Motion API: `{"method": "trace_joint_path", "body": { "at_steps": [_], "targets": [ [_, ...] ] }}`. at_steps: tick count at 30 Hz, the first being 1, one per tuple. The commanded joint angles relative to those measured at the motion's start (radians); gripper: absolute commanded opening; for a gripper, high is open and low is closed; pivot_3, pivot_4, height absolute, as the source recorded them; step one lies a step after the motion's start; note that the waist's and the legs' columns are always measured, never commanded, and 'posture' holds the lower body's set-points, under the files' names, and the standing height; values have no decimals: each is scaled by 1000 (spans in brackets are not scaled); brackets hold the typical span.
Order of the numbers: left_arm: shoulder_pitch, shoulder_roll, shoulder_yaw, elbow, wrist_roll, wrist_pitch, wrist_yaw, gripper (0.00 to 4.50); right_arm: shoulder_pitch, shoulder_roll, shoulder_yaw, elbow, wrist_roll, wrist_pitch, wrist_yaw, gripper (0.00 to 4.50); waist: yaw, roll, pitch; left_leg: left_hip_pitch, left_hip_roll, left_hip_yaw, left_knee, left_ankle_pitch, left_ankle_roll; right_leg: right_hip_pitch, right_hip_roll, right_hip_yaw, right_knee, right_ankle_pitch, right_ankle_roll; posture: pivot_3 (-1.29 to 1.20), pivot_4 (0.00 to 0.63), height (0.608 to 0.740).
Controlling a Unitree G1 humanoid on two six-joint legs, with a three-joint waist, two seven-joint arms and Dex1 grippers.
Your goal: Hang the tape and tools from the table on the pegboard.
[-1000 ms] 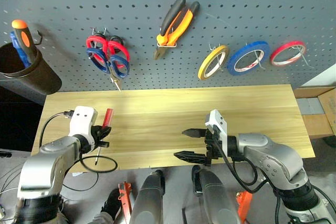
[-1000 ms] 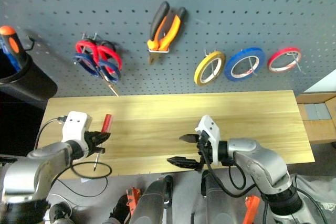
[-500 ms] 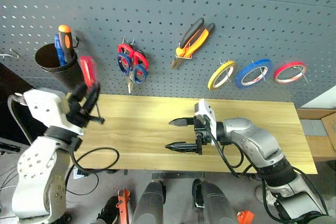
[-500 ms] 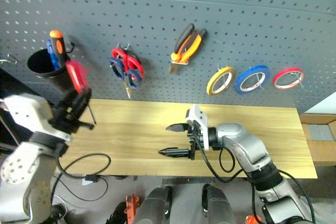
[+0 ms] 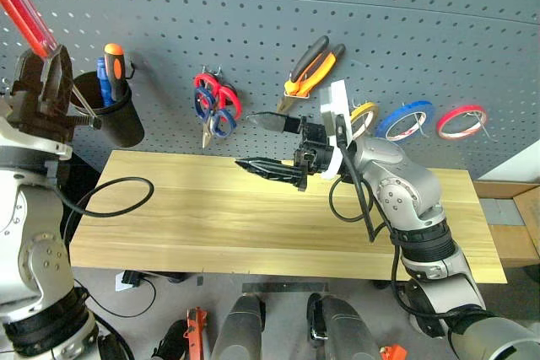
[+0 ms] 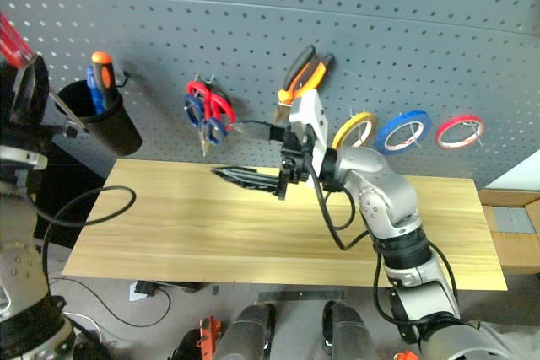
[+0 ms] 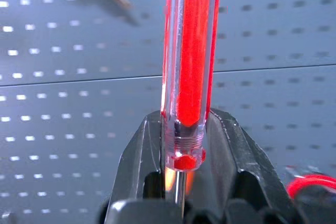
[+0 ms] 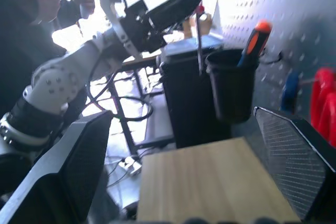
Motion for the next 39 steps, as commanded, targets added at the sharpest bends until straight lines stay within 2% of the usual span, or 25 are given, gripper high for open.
{"method": "trace_joint_path", "body": {
  "at_steps": [1, 6, 12, 18, 23, 27, 32, 36, 39],
  "targets": [
    [-97, 40, -37, 99, 19, -103, -53, 762, -32, 7, -24, -24, 3, -26, -19, 4500, 4, 0, -4, 0, 0, 0, 0, 0, 0, 0, 0, 0, 0, 0, 0, 158, 156, 740],
    [-198, 44, -65, 210, 17, -165, -89, 762, -23, -16, -20, -32, -10, -30, -24, 4500, 5, -4, -27, 0, -1, -1, 1, 1, 0, 1, 0, -1, 0, 0, 0, 126, 146, 740],
    [-217, 36, -116, 307, 64, -222, -114, 762, -12, -29, -21, -59, -5, -17, -43, 4500, 1, -4, -34, 7, -1, 2, 1, 2, 1, 3, 0, 2, 8, 0, -1, 99, 161, 740],
    [-185, 22, -120, 296, 40, -217, -127, 762, 1, -47, -18, -78, -2, 1, -56, 4500, -18, -4, -34, 14, -1, 4, 0, 4, 3, 7, 0, 3, 14, 1, -3, 84, 170, 740],
    [-105, 21, -108, 202, -28, -153, -140, 762, 12, -60, -2, -69, -17, -7, -52, 4500, -45, -4, -35, 14, 0, 4, 0, 5, 3, 7, 0, 4, 14, 2, -4, 87, 167, 740],
    [-91, 30, -70, 173, -40, -150, -105, 762, 7, -59, 4, -54, -24, -14, -43, 4500, -52, -4, -35, 14, 1, 4, 0, 5, 3, 6, 0, 4, 14, 2, -4, 98, 167, 740],
    [-118, 61, -4, 156, -126, -103, -84, 762, 1, -55, 7, -48, -11, -5, -13, 4500, -51, -4, -35, 14, 1, 5, -1, 5, 3, 6, 0, 4, 14, 2, -4, 107, 167, 740],
    [-111, 87, 14, 175, -100, -118, -70, 762, -2, -50, 4, -51, 2, 5, 4, 4500, -50, -4, -35, 14, 0, 5, -1, 5, 3, 6, 0, 4, 14, 2, -4, 109, 169, 740],
    [-115, 104, 3, 226, -10, -177, -38, 762, -4, -48, 4, -50, 1, 6, 6, 4500, -49, -4, -35, 14, 0, 4, -1, 5, 3, 6, 0, 4, 14, 2, -4, 110, 170, 740]
  ]
}}
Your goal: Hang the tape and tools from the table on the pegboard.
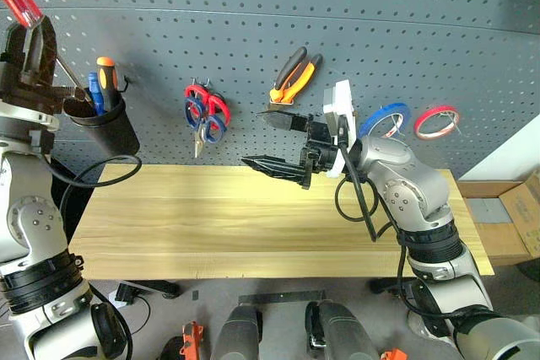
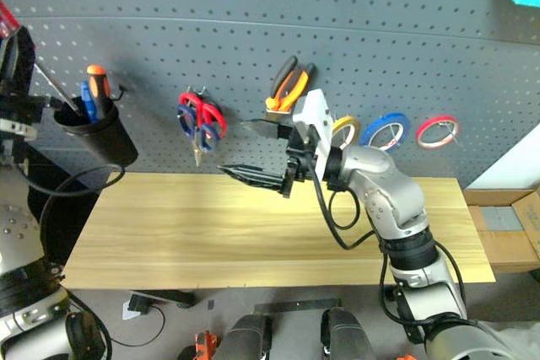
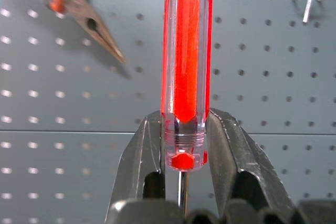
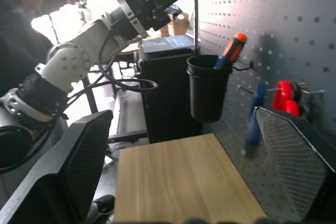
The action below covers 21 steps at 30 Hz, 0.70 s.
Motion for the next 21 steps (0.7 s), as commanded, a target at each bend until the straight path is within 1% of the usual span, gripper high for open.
{"method": "trace_joint_path", "body": {
  "at_steps": [1, 4, 8, 12, 17, 19, 20, 21],
  "targets": [
    [-11, 43, -4, 32, 114, -86, 33, 762, -22, 1, -7, -23, 20, 2, 8, 4500, 0, 0, 0, 0, 0, 0, 0, 0, 0, 0, 0, 0, 0, 0, 0, 110, 170, 740],
    [-19, 32, -42, 106, 173, -144, 29, 762, -24, 6, -9, -22, 18, 3, 4, 4500, 0, 0, 0, 0, 0, 0, 0, 0, 0, 0, 0, 0, 0, 0, 0, 114, 177, 740],
    [-47, 9, -83, 208, 189, -223, -13, 762, -23, 6, -11, -26, 14, 7, -4, 4500, 0, 0, 0, 0, 0, 0, 0, 0, 0, 0, 0, 0, 0, 0, 0, 103, 184, 740],
    [-52, -15, -101, 282, 193, -263, -31, 762, -18, 2, -15, -41, 19, 20, -14, 4500, -1, 0, 0, 0, 0, 0, 0, 0, 0, 0, 0, 0, 0, 0, 0, 93, 193, 740],
    [-9, -42, -104, 258, 171, -224, -35, 762, -3, -9, -13, -66, 21, 42, -25, 4500, -4, 1, 1, 0, 0, 1, 0, -2, 4, -1, 0, 0, 0, 0, 0, 79, 215, 740],
    [32, -47, -91, 200, 121, -115, -13, 762, 4, -14, -15, -79, 25, 56, -31, 4500, -6, 1, 1, 0, 0, 1, 0, -2, 4, -1, 0, 0, 0, 0, 0, 77, 223, 740],
    [49, -58, -77, 182, 100, -100, -2, 762, 9, -17, -15, -85, 26, 61, -33, 4500, -6, 1, 1, 0, 0, 0, -1, -2, 4, -1, 0, 1, 0, 0, 0, 75, 225, 740],
    [68, -64, -62, 169, 88, -78, 17, 1112, 13, -18, -13, -88, 24, 63, -37, 4500, -6, 2, 1, 0, 0, 0, -1, -2, 4, -1, 0, 1, 0, 0, 0, 74, 227, 740]
  ]
}}
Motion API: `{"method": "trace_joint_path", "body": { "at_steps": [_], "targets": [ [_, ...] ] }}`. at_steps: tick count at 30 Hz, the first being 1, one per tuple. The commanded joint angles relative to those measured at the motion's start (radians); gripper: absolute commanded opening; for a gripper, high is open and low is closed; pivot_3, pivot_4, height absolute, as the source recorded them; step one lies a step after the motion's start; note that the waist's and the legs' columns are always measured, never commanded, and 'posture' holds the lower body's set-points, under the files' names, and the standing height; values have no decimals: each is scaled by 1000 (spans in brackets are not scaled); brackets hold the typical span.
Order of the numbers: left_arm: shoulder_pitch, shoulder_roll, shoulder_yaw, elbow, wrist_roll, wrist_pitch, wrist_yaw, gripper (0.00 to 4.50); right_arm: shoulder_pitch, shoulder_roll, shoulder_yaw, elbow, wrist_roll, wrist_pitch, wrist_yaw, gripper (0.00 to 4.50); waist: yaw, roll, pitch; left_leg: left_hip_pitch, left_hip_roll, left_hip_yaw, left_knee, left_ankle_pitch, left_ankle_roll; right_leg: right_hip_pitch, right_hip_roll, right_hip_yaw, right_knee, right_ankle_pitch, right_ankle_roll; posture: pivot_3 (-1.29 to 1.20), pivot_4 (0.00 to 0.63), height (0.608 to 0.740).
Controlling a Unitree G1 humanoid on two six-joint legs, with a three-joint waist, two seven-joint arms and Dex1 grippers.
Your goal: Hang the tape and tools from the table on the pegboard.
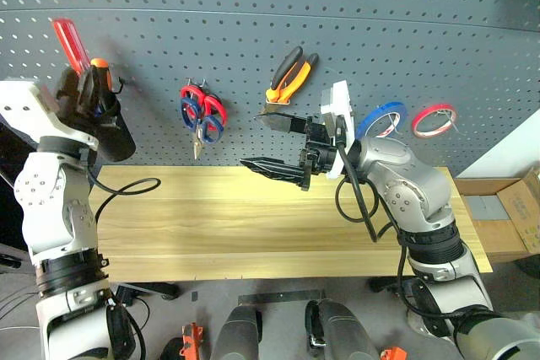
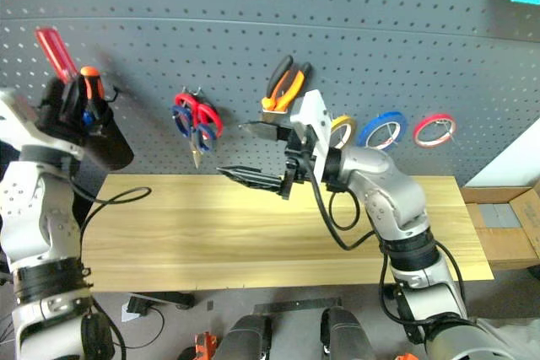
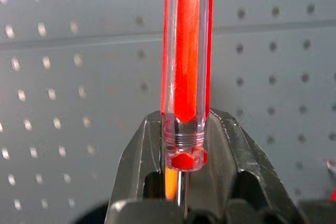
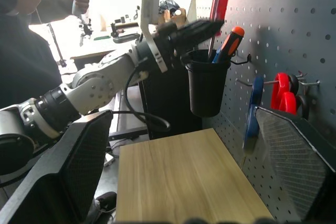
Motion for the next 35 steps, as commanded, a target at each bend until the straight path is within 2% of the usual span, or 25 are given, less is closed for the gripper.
{"method": "trace_joint_path", "body": {
  "at_steps": [1, 8, 10, 14, 16, 20, 25, 27, 28, 31, 35],
  "targets": [
    [48, -12, 65, -100, -68, 76, 46, 1494, 11, -9, -11, -55, 21, 11, -11, 4500, 0, 0, 0, 0, 0, 0, 0, 0, 0, 0, 0, 0, 0, 0, 0, 72, 231, 740],
    [139, -17, 99, -221, -121, 128, 49, 3869, 58, -36, -5, -88, 38, 43, -11, 4500, 1, 1, 1, 0, 0, -1, 0, 0, 0, 1, 0, 0, 0, 0, 0, 67, 240, 740],
    [194, 0, 69, -302, -154, 166, -13, 4435, 101, -64, -6, -111, 62, 72, 11, 4500, 2, 1, 1, 0, 0, -1, 0, 0, 0, 1, 0, 0, -1, 0, 0, 66, 235, 740],
    [388, 26, 56, -525, -408, 369, -154, 4435, 236, -148, -35, -161, 138, 137, 64, 4500, 3, 2, 1, 0, 0, -1, 0, -1, 1, 3, -1, 0, -3, -1, -1, 74, 228, 740],
    [522, 30, 51, -600, -454, 418, -205, 4435, 317, -173, -48, -168, 144, 141, 52, 4500, 2, 3, 2, 0, 0, -1, 0, -1, 2, 3, -1, 0, -4, -1, -2, 69, 229, 740],
    [725, -33, 21, -619, -414, 420, -212, 4435, 554, -213, -67, -131, 81, 78, 15, 4500, 2, 8, 4, 2, 0, -1, -2, -1, 2, 4, -1, 0, -4, -3, -4, 67, 244, 740],
    [787, -114, -27, -530, -283, 361, -161, 4435, 673, -182, -139, -9, 9, -26, -80, 4500, 3, 17, 10, 4, 0, 0, -1, 0, 4, 7, 0, 0, -3, -4, -4, 51, 266, 740],
    [792, -147, -48, -470, -209, 320, -130, 4435, 696, -167, -189, 63, -26, -71, -140, 4500, 2, 22, 14, 13, 0, 1, -1, 1, 6, 17, 0, 0, -6, -8, 0, 45, 271, 740],
    [796, -156, -59, -450, -184, 307, -127, 4435, 697, -162, -215, 93, -34, -81, -166, 4500, 2, 22, 15, 18, 0, 1, -1, 1, 6, 21, 0, 1, -7, -11, -5, 44, 270, 740],
    [793, -178, -82, -392, -126, 270, -126, 4435, 678, -151, -282, 165, -38, -112, -212, 4500, 1, 22, 16, 18, 0, 2, -2, 1, 6, 21, 0, 1, -6, -12, -7, 40, 269, 740],
    [767, -171, -99, -337, -46, 225, -109, 4435, 670, -160, -298, 211, -60, -137, -202, 4500, 0, 22, 16, 17, 0, 1, -4, 1, 6, 20, 1, 0, -6, -10, -1, 35, 257, 740]
  ]
}}
